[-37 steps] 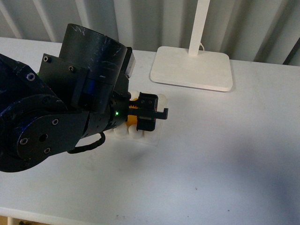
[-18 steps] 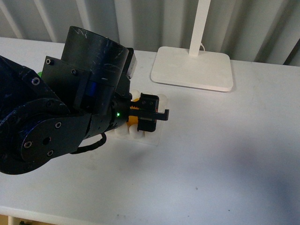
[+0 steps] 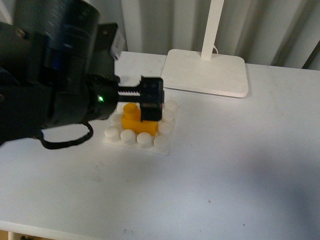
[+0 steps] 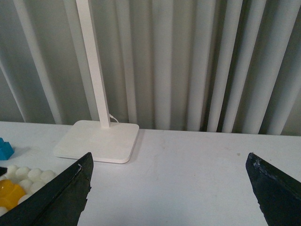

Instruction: Insert yellow block into base center

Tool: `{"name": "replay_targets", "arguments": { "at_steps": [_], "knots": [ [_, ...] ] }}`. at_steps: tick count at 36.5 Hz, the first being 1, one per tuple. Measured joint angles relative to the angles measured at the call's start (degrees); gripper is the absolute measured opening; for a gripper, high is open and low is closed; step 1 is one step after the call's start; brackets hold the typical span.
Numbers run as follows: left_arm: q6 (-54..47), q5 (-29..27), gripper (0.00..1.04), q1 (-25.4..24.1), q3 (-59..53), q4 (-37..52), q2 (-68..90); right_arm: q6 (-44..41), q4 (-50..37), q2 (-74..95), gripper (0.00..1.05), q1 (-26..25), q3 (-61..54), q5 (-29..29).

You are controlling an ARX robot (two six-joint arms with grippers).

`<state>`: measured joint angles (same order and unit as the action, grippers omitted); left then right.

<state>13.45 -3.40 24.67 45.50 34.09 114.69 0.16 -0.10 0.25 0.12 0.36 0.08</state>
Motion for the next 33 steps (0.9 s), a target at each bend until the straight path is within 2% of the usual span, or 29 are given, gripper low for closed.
{"name": "replay_targets", "arguments": {
  "at_steps": [8, 11, 12, 13, 16, 18, 20, 23, 30, 33],
  "knots": [
    [1.5, 3.4, 0.98, -9.5, -10.3, -0.9, -17.3, 0.0, 0.0, 0.0, 0.95, 0.0, 0.0, 0.0],
    [2.5, 6.8, 0.98, -15.8, -15.7, -2.1, -26.8, 0.0, 0.0, 0.0, 0.95, 0.0, 0.0, 0.0],
    [2.1, 6.4, 0.98, -16.9, -16.8, -1.5, -28.1, 0.0, 0.0, 0.0, 0.95, 0.0, 0.0, 0.0],
    [-0.5, 3.7, 0.92, -18.7, -20.0, 5.7, -29.4, 0.0, 0.0, 0.0, 0.95, 0.0, 0.0, 0.0],
    [-5.4, 3.4, 0.81, -22.6, -26.3, 19.4, -31.5, 0.0, 0.0, 0.0, 0.95, 0.0, 0.0, 0.0],
    [-7.6, 2.9, 0.73, -24.1, -30.3, 26.4, -33.5, 0.0, 0.0, 0.0, 0.95, 0.0, 0.0, -0.1],
    [-9.2, 2.7, 0.66, -24.7, -32.4, 29.6, -35.6, 0.0, 0.0, 0.0, 0.95, 0.0, 0.0, -0.2],
    [-11.1, 3.3, 0.52, -24.7, -34.6, 29.9, -39.6, 0.0, 0.0, 0.0, 0.95, 0.0, 0.0, 0.0],
    [-12.6, 3.4, 0.10, -24.7, -39.8, 24.1, -49.8, 0.0, 0.0, 0.0, 0.95, 0.0, 0.0, 0.0],
    [-12.8, 3.4, 0.04, -24.7, -40.9, 21.9, -53.2, 0.0, 0.0, 0.0, 0.95, 0.0, 0.0, 0.0]
  ]
}}
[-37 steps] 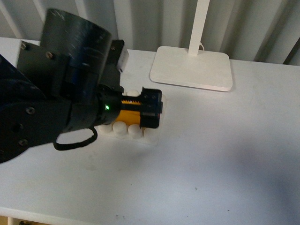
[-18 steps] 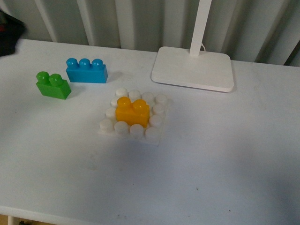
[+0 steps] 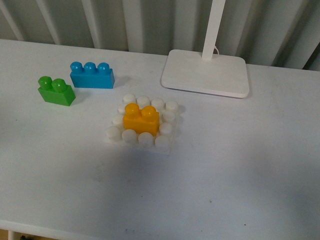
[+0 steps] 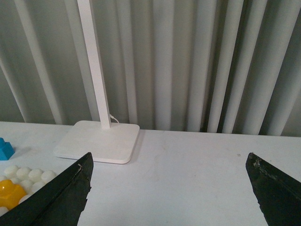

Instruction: Insert yellow block into base center

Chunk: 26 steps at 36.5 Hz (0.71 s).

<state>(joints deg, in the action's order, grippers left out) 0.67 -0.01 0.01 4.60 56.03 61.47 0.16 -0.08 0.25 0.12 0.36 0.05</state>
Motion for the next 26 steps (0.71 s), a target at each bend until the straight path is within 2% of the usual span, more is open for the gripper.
{"name": "replay_targets", "arguments": {
  "at_steps": [26],
  "knots": [
    [-0.2, 0.0, 0.04, 0.0, -4.1, -29.0, -34.3, 0.0, 0.0, 0.0, 0.95, 0.0, 0.0, 0.0]
  ]
}}
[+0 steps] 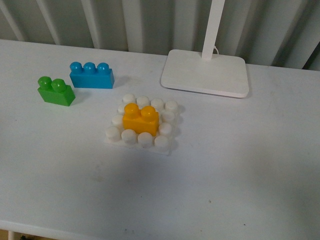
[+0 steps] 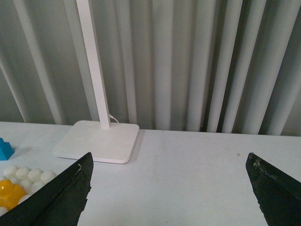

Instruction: Insert yellow block into base center

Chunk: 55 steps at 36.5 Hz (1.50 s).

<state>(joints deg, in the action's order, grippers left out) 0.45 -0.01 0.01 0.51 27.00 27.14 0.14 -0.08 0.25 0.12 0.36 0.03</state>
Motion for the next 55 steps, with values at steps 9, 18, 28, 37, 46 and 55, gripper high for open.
{"name": "replay_targets", "arguments": {
  "at_steps": [9, 18, 28, 37, 46, 55],
  "knots": [
    [0.0, 0.0, 0.04, 0.0, 0.0, -8.1, -8.4, 0.0, 0.0, 0.0, 0.95, 0.0, 0.0, 0.0],
    [0.0, 0.0, 0.04, 0.0, 0.0, -13.8, -14.2, 0.0, 0.0, 0.0, 0.95, 0.0, 0.0, 0.0],
    [0.0, 0.0, 0.04, 0.0, 0.0, -20.5, -20.0, 0.0, 0.0, 0.0, 0.95, 0.0, 0.0, 0.0],
    [0.0, 0.0, 0.04, 0.0, 0.0, -26.9, -26.8, 0.0, 0.0, 0.0, 0.95, 0.0, 0.0, 0.0],
    [0.0, 0.0, 0.06, 0.0, 0.0, -26.9, -26.8, 0.0, 0.0, 0.0, 0.95, 0.0, 0.0, 0.0],
    [0.0, 0.0, 0.58, 0.0, 0.0, -26.9, -26.8, 0.0, 0.0, 0.0, 0.95, 0.0, 0.0, 0.0]
  ]
}}
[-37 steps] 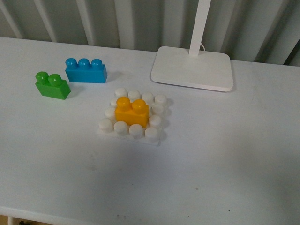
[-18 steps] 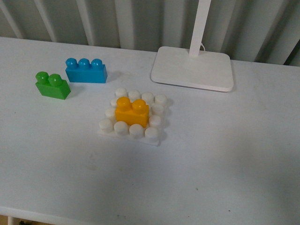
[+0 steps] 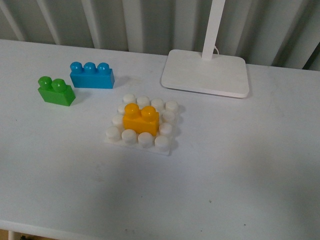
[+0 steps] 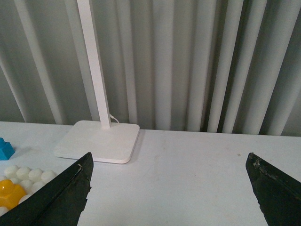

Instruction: Insert yellow block into base center

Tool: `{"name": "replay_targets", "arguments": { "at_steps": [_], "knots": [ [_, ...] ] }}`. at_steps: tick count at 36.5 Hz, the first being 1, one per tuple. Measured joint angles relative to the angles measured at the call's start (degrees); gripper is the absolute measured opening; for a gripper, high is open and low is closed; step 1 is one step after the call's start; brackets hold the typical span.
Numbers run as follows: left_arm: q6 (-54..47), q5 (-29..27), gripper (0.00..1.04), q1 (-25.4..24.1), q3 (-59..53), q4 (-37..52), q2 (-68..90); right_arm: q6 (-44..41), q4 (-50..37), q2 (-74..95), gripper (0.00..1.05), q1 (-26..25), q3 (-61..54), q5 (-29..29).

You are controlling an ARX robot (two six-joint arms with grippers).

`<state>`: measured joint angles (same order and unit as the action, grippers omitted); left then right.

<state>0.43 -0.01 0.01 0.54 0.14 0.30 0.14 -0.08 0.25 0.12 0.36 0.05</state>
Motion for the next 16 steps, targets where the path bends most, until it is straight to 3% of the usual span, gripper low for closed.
{"name": "replay_targets", "arguments": {
  "at_steps": [3, 6, 9, 16],
  "knots": [
    [0.0, 0.0, 0.68, 0.0, 0.0, 0.0, 0.0, 0.0, 0.0, 0.0, 0.95, 0.0, 0.0, 0.0],
    [0.0, 0.0, 0.88, 0.0, 0.0, 0.0, 0.0, 0.0, 0.0, 0.0, 0.95, 0.0, 0.0, 0.0],
    [-0.1, 0.0, 1.00, 0.0, 0.0, 0.0, 0.0, 0.0, 0.0, 0.0, 0.95, 0.0, 0.0, 0.0],
    [-0.2, 0.0, 0.98, 0.0, 0.0, 0.0, 0.0, 0.0, 0.0, 0.0, 0.95, 0.0, 0.0, 0.0]
  ]
}}
